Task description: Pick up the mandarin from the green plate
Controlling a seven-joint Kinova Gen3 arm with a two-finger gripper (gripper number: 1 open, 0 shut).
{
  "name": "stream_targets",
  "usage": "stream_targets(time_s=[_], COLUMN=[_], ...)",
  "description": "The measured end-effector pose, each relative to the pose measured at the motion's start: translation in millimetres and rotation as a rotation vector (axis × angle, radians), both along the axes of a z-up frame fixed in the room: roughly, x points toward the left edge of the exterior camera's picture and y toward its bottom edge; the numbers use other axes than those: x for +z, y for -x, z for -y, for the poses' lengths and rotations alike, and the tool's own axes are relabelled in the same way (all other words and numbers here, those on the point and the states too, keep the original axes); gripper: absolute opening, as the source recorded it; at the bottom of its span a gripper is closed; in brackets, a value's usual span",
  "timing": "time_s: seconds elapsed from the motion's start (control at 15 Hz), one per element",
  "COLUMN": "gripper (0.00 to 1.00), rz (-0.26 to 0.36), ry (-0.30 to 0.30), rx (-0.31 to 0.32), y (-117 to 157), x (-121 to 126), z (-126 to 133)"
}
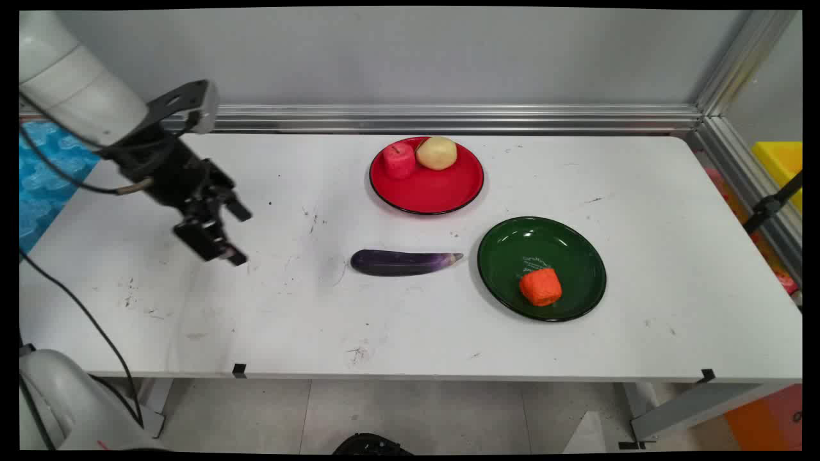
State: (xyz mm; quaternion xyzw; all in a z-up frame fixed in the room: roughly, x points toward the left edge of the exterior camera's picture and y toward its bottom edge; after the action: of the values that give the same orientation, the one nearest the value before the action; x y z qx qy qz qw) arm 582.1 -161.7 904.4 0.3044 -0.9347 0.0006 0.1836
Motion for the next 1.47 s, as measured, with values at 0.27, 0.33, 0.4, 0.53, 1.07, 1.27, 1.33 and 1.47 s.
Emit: stream_targets(time_s=[0.27, 0.33, 0.4, 0.53, 1.07, 1.27, 1.33, 1.47], gripper=[1.00, 1.00, 1.00, 1.00, 1.00, 1.00, 1.00, 1.00], rz=[-0.071, -0.092, -0.110, -0.154, -0.276, -0.292, -0.294, -0.297], ry=[0.047, 0.062, 0.074, 0.101, 0.173, 0.187, 0.193, 0.201], rx=[0.018, 0.021, 0.025, 0.031, 0.003, -0.022, -0.035, -0.057], y=[36.1, 47.3, 56.9, 81.7, 173.7, 200.2, 211.5, 230.4], x=[3.1, 4.0, 4.8, 6.1, -2.7, -10.7, -15.2, -23.6], z=[20.7, 27.3, 33.1, 47.4, 94.7, 106.6, 111.4, 119.0])
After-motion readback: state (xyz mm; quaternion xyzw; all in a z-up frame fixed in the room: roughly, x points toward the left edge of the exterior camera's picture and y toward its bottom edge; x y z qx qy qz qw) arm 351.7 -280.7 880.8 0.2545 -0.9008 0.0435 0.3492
